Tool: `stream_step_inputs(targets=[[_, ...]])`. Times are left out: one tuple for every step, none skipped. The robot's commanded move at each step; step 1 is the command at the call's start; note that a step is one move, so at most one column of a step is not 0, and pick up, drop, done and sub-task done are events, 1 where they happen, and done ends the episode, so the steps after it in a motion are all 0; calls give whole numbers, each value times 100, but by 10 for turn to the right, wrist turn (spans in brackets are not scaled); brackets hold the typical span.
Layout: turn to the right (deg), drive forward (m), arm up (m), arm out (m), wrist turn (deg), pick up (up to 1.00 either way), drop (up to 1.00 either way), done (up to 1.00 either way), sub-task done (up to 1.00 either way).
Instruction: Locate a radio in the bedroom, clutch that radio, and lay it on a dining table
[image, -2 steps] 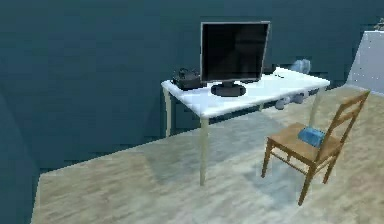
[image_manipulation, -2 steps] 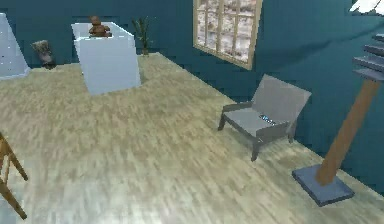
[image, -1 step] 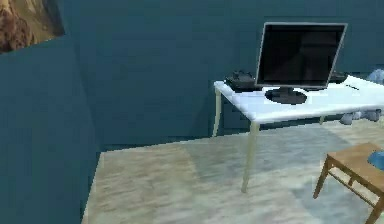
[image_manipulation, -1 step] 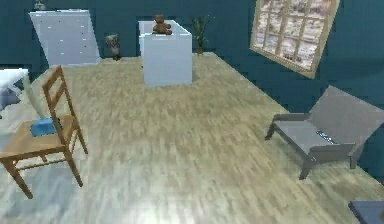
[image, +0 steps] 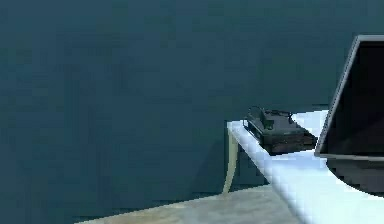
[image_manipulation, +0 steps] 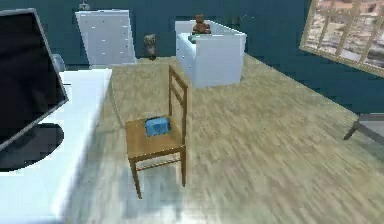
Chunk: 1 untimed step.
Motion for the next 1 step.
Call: stream_step_inputs(targets=[[-450, 0, 0, 0, 0, 0, 0, 0, 0]])
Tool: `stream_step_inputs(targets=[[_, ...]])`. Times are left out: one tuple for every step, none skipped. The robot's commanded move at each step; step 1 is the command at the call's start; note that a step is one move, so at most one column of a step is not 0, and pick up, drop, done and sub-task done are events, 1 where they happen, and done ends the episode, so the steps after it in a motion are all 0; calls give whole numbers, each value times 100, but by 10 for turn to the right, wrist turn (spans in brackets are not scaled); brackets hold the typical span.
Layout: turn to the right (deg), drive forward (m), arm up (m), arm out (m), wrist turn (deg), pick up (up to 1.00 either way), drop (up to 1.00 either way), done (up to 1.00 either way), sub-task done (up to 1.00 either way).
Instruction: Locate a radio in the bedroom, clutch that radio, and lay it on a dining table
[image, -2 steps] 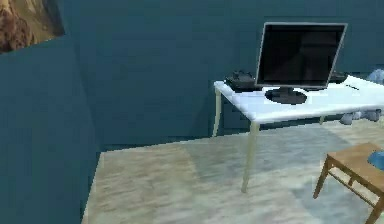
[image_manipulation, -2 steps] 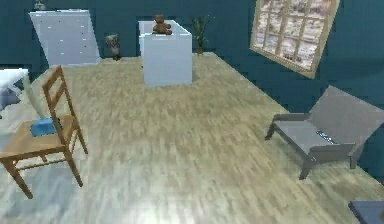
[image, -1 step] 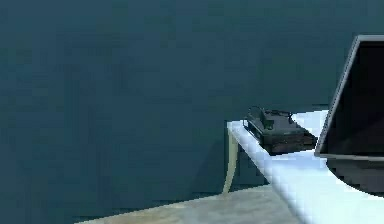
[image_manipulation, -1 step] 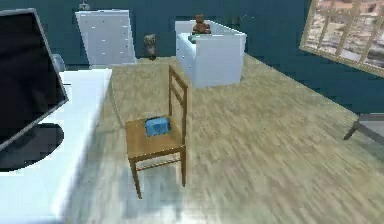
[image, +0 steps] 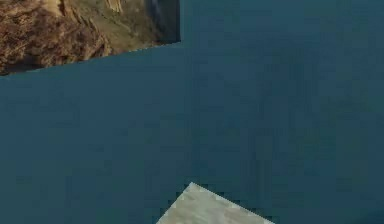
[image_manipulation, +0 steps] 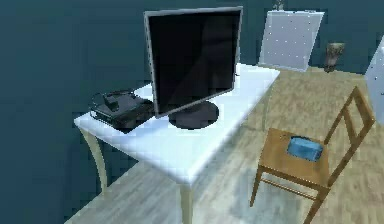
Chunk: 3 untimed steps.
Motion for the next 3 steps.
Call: stream_step_inputs(targets=[[-150, 0, 0, 0, 0, 0, 0, 0, 0], [450, 0, 0, 0, 0, 0, 0, 0, 0], [360, 0, 0, 0, 0, 0, 0, 0, 0]])
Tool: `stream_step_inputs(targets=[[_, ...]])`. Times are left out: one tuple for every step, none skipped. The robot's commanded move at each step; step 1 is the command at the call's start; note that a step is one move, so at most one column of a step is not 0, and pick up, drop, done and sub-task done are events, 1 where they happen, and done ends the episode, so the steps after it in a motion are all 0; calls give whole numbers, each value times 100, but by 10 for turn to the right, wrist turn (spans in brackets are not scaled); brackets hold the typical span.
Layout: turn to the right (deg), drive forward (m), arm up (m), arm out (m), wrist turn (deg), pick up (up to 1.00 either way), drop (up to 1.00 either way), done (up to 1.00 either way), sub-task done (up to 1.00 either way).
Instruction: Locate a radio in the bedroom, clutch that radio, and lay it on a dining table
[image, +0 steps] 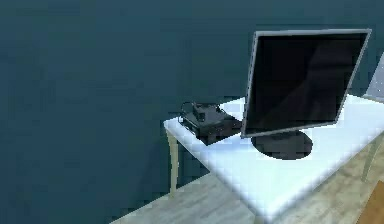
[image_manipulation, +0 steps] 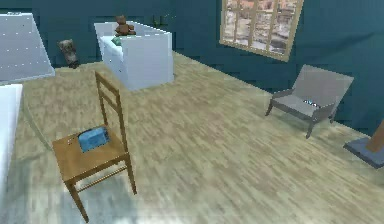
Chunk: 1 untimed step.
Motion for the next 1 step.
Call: stream_step_inputs(targets=[[0, 35, 0, 0, 0, 0, 0, 0, 0]])
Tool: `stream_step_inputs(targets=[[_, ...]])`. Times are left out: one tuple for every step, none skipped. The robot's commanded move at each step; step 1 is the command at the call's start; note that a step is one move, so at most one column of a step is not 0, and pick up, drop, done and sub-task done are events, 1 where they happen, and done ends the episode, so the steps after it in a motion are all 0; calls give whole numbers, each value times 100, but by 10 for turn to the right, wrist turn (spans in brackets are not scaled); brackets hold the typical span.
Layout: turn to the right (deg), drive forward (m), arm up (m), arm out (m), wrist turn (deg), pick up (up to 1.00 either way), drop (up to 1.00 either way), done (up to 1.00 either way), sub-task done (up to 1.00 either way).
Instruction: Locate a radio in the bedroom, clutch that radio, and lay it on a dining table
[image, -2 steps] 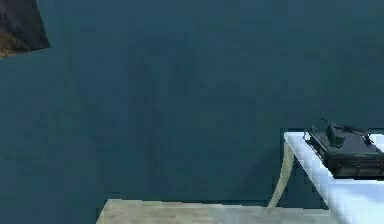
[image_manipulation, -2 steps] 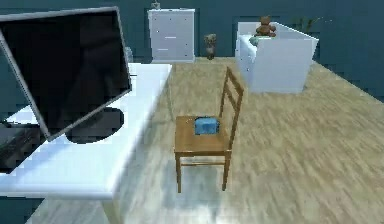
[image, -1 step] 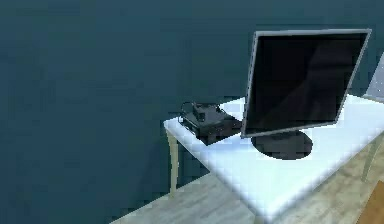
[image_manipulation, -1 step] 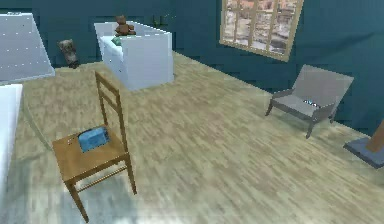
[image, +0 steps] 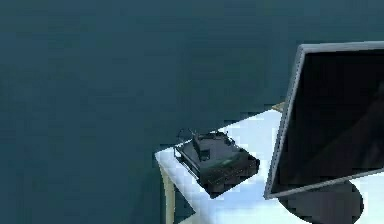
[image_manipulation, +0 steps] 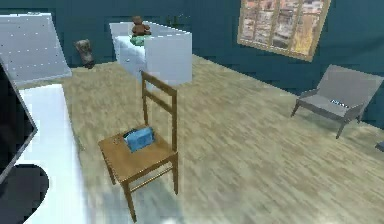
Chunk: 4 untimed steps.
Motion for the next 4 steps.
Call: stream_step_inputs(targets=[[-450, 0, 0, 0, 0, 0, 0, 0, 0], [-330, 0, 0, 0, 0, 0, 0, 0, 0], [0, 0, 50, 0, 0, 0, 0, 0, 0], [0, 0, 38, 0, 0, 0, 0, 0, 0]])
